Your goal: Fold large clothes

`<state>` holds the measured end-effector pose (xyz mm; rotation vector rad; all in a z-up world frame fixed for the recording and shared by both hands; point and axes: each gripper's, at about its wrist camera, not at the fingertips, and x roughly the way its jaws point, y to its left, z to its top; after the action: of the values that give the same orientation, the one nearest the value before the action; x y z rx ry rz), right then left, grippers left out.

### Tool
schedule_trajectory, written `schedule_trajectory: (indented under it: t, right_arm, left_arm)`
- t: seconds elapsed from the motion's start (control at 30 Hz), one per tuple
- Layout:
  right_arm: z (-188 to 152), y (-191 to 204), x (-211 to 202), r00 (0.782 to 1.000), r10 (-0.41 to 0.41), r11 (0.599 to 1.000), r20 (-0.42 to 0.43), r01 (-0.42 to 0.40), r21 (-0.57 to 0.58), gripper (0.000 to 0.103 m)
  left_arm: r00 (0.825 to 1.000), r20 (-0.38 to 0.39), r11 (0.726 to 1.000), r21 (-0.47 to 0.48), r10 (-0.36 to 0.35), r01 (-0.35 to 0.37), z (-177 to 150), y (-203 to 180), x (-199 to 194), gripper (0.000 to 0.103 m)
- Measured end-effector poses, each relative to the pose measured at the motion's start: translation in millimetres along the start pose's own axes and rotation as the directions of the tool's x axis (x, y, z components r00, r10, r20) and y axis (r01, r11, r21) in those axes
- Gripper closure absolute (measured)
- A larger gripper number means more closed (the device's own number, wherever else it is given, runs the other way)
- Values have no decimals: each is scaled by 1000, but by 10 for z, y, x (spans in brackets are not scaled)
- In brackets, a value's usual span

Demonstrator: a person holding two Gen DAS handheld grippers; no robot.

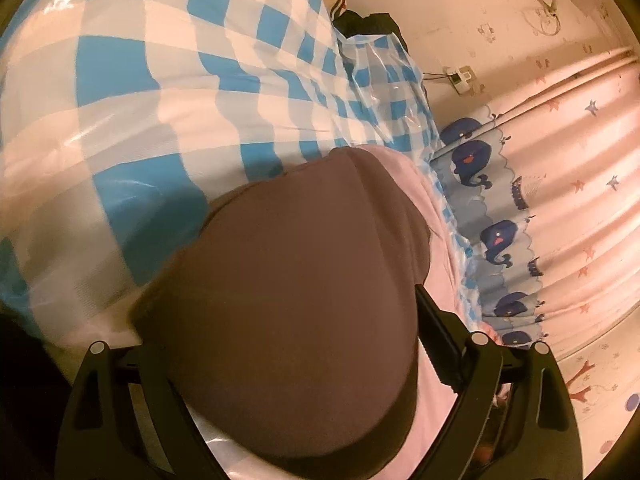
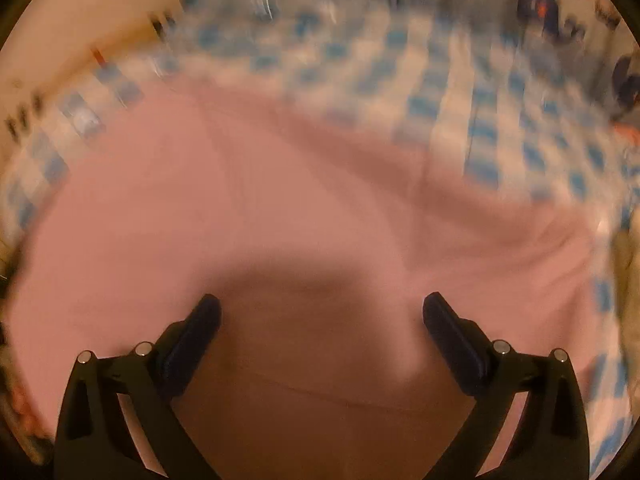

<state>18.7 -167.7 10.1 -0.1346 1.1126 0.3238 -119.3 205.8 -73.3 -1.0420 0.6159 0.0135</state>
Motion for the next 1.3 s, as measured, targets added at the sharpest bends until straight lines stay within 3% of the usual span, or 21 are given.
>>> schedule_trajectory:
  t: [0.07, 0.1, 0.2, 0.27, 0.37, 0.47, 0.53, 0.63, 0.67, 0.73, 0.8, 0.83, 0.93, 1.07, 1.1, 1.13, 1.17, 1.2, 1.23, 1.27, 1.3]
  right_arm:
    - [-6, -52, 11, 1000, 6, 999, 15, -6, 34, 5]
    - [-32, 3, -153, 998, -28, 999, 57, 25, 46, 6]
    - [-171, 280, -571, 987, -2, 1000, 163, 1, 5, 6]
    - [-360, 485, -482, 987, -84, 995, 135, 90, -38, 6]
    - [-514, 446, -176, 994, -70, 997, 86, 72, -19, 5]
    - [-520, 394, -598, 989, -33, 999, 147, 30, 17, 6]
    - [-692, 428, -951, 975, -63, 998, 211, 63, 10, 6]
    - [-915, 305, -427, 995, -55, 998, 86, 52, 40, 5]
    - [-993, 338, -320, 989, -77, 997, 126, 75, 26, 5]
    - [-1013, 440, -310, 984, -121, 993, 131, 117, 34, 5]
    - [-1011, 394, -352, 986, -84, 996, 146, 77, 50, 5]
    - [-1033, 355, -380, 986, -58, 997, 159, 49, 57, 5]
    - [-1063, 207, -582, 989, 29, 998, 142, -35, 43, 7]
    - [-1355, -245, -1316, 962, -67, 991, 265, 32, 132, 7]
    - [-1463, -529, -1483, 951, -39, 975, 308, -31, 220, 7]
    - [-1556, -851, -1526, 934, 71, 932, 350, -187, 311, 7]
    - [-1637, -1128, -1457, 900, 202, 852, 386, -357, 384, 6]
    - [-1768, -1517, -1219, 803, 395, 651, 446, -587, 481, 6]
    - [-1885, -1772, -957, 696, 515, 458, 500, -717, 526, 7]
    - [-1984, -1974, -746, 588, 587, 288, 556, -794, 536, 7]
    - [-2130, -2164, -610, 469, 610, 104, 639, -847, 522, 7]
  left_arm:
    - [1000, 1, 1000, 12, -3, 3, 22, -37, 1, 24]
    - [1000, -3, 1000, 12, -8, 8, 34, -34, 1, 29]
    - [1000, -10, 999, 45, -18, 19, 42, -39, 17, 41]
    - [1000, -12, 997, 68, -27, 28, 41, -94, 16, 46]
    - [999, -11, 983, 177, -43, 44, 18, -366, -47, 56]
    - [998, -1, 966, 254, -60, 58, 96, -604, -133, 60]
    - [998, 2, 955, 292, -60, 56, 109, -717, -141, 63]
    - [996, -6, 918, 386, -93, 89, -17, -1064, -172, 66]
    - [994, -2, 890, 446, -109, 99, -136, -1263, -206, 66]
    - [987, -7, 792, 596, -160, 132, -429, -1735, -301, 67]
    - [980, -44, 698, 696, -192, 168, -681, -2144, -335, 67]
    - [978, -72, 636, 750, -197, 183, -838, -2364, -324, 67]
    - [972, -123, 514, 831, -202, 212, -1211, -2770, -264, 67]
    - [971, -181, 379, 897, -154, 227, -1672, -3053, -122, 67]
    - [972, -191, 335, 914, -139, 228, -1810, -3096, -86, 67]
    - [971, -208, 283, 930, -117, 233, -1996, -3142, -39, 67]
    - [970, -224, 233, 942, -93, 240, -2180, -3162, -3, 67]
    - [970, -237, 147, 959, -52, 242, -2438, -3213, 78, 67]
    - [970, -240, 71, 968, -21, 241, -2658, -3237, 154, 67]
    - [970, -243, 15, 970, 0, 243, -2838, -3229, 192, 67]
    - [967, -251, -72, 965, 45, 254, -3118, -3228, 281, 66]
